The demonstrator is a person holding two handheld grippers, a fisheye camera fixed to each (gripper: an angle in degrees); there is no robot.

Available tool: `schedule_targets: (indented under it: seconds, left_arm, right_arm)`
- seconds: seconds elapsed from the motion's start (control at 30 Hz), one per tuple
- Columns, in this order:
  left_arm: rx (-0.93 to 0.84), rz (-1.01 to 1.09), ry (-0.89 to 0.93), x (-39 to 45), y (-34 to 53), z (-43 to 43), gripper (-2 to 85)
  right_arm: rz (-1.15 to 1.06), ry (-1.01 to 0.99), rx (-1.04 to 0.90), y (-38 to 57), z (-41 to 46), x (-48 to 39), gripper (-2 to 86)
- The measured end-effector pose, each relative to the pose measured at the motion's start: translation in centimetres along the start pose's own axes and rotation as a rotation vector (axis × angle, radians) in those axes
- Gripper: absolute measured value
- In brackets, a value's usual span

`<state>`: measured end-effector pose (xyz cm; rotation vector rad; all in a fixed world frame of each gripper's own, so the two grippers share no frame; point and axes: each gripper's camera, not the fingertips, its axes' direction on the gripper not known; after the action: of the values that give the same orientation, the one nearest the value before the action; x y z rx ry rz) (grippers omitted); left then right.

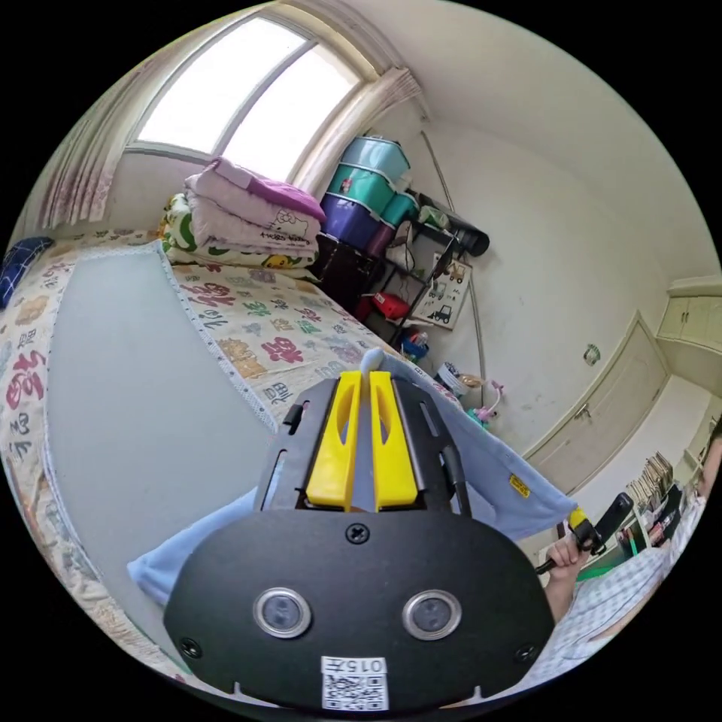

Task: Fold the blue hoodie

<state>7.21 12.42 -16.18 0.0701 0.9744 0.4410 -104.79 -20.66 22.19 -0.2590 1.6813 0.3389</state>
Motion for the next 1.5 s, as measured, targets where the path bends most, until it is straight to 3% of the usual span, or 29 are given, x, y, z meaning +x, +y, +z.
schedule_targets:
  seconds: [0.1, 0.17, 0.3, 0.37, 0.47, 0.73, 0.97, 1.23, 1.5]
  left_arm:
    - [0.026, -0.088, -0.056, -6.4, 5.0, -6.3, 1.5]
    - [0.030, -0.190, -0.153, -11.8, 10.4, -10.6, 1.8]
    - [-0.124, -0.326, -0.362, -17.7, 17.2, -13.1, 2.9]
    - [-0.071, -0.355, -0.426, -19.0, 20.3, -15.1, 5.3]
    - [-0.004, -0.360, -0.372, -19.7, 22.4, -16.0, 6.8]
    - [-0.012, -0.375, -0.246, -20.4, 22.5, -11.9, 10.7]
    - [-0.089, -0.387, -0.186, -21.4, 21.9, -11.1, 7.2]
    - [-0.096, -0.404, -0.211, -21.5, 22.7, -11.0, 2.8]
    - [-0.102, -0.324, -0.276, -18.8, 22.9, -10.8, 2.7]
  right_arm:
    - [-0.125, -0.256, -0.129, 5.3, 4.1, -6.3, 0.3]
    - [-0.186, -0.416, -0.345, 10.6, 9.4, -10.9, 0.4]
    - [-0.272, -0.450, -0.605, 19.4, 16.2, -15.5, 0.7]
    - [-0.297, -0.431, -0.712, 24.1, 18.6, -16.3, 1.2]
    - [-0.256, -0.519, -0.745, 27.8, 19.3, -15.6, 2.7]
    - [-0.263, -0.275, -0.836, 37.2, 24.3, -11.3, 7.9]
    - [-0.268, -0.297, -1.019, 47.7, 31.0, -9.4, 8.0]
    - [-0.315, -0.219, -1.037, 55.2, 34.8, -6.8, 5.0]
    - [-0.711, -0.058, -1.005, 63.4, 37.4, -8.4, 4.3]
